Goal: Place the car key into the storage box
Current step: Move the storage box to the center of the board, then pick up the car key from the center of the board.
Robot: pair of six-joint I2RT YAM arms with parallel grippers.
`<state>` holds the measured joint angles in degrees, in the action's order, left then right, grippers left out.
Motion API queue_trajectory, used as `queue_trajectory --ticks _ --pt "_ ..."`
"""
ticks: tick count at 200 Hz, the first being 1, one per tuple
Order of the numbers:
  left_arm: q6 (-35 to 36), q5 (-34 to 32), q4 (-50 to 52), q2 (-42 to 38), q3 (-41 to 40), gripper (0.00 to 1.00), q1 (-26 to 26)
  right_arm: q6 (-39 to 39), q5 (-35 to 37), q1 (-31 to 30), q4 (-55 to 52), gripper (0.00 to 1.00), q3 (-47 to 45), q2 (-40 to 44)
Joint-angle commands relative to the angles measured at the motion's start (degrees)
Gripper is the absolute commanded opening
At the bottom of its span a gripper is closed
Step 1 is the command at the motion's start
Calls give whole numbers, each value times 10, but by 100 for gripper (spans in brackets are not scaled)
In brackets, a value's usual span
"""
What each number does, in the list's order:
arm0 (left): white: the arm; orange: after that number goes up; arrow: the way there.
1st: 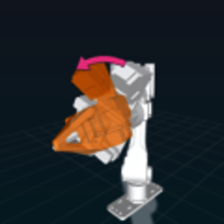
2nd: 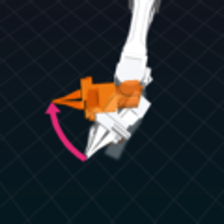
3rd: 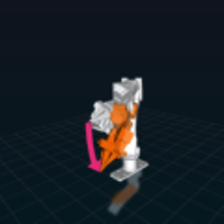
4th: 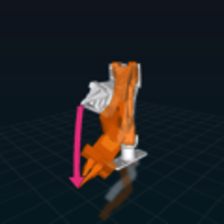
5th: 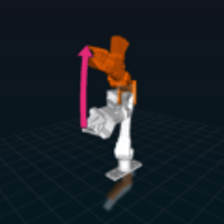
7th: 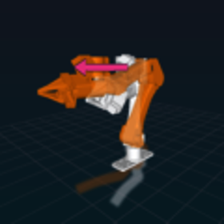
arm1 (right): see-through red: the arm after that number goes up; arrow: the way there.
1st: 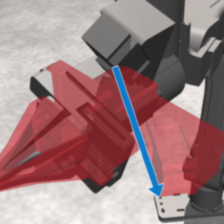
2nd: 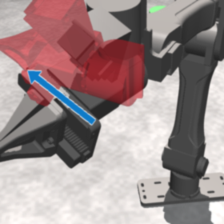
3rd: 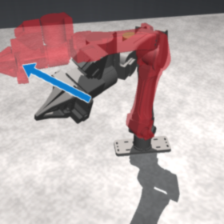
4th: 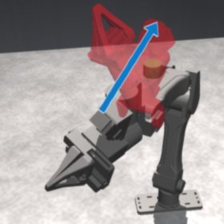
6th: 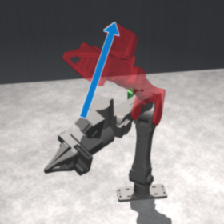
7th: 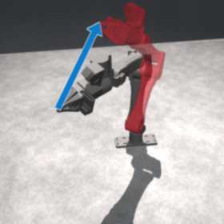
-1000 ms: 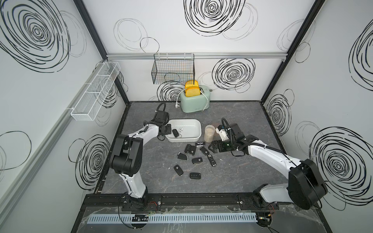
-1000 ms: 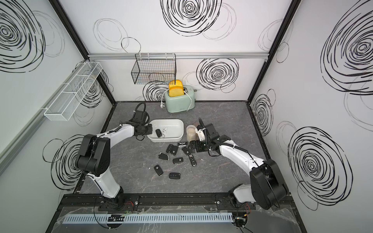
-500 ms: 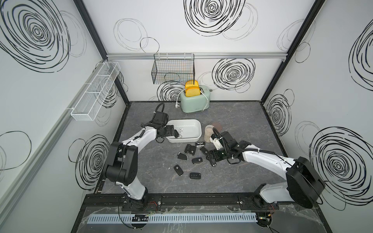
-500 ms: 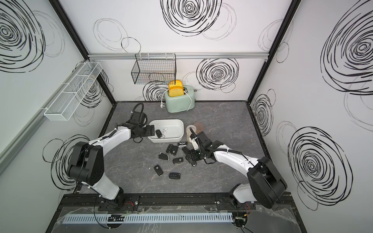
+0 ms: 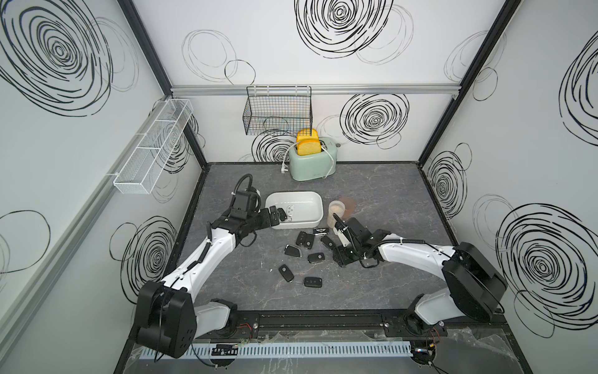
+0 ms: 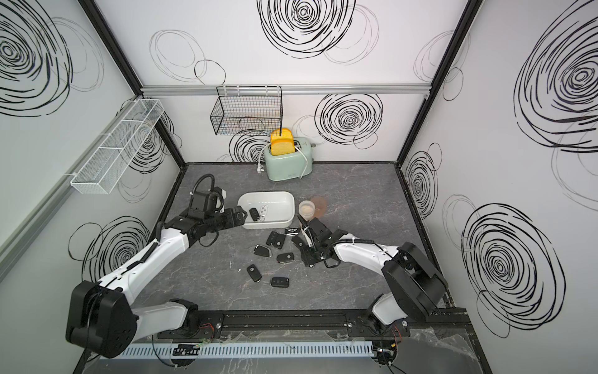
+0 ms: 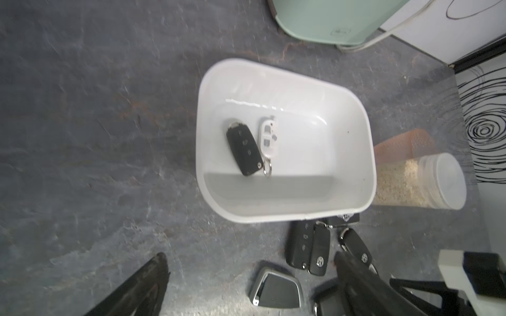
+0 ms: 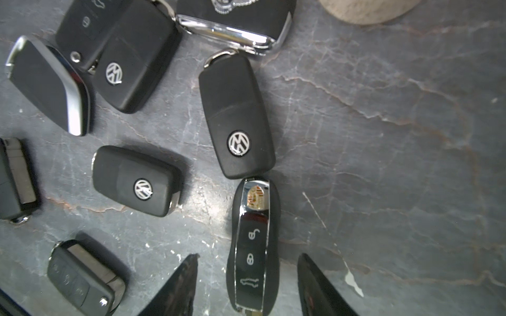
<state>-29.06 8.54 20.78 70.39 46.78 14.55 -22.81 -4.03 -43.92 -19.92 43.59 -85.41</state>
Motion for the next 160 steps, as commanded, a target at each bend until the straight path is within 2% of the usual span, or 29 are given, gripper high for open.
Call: queue_trajectory --ticks 1,57,95,160 --pt "-57 29 -31 -31 -42 98 19 -18 25 -6 14 58 -2 -13" --pt "-95 11 -39 -103 -113 98 31 -25 43 -21 14 48 20 -55" --pt "-110 15 -28 -104 -108 98 28 -27 57 -27 -9 28 32 -77" --pt "-63 50 -13 -92 -98 98 -11 -44 45 -29 -36 24 70 -74"
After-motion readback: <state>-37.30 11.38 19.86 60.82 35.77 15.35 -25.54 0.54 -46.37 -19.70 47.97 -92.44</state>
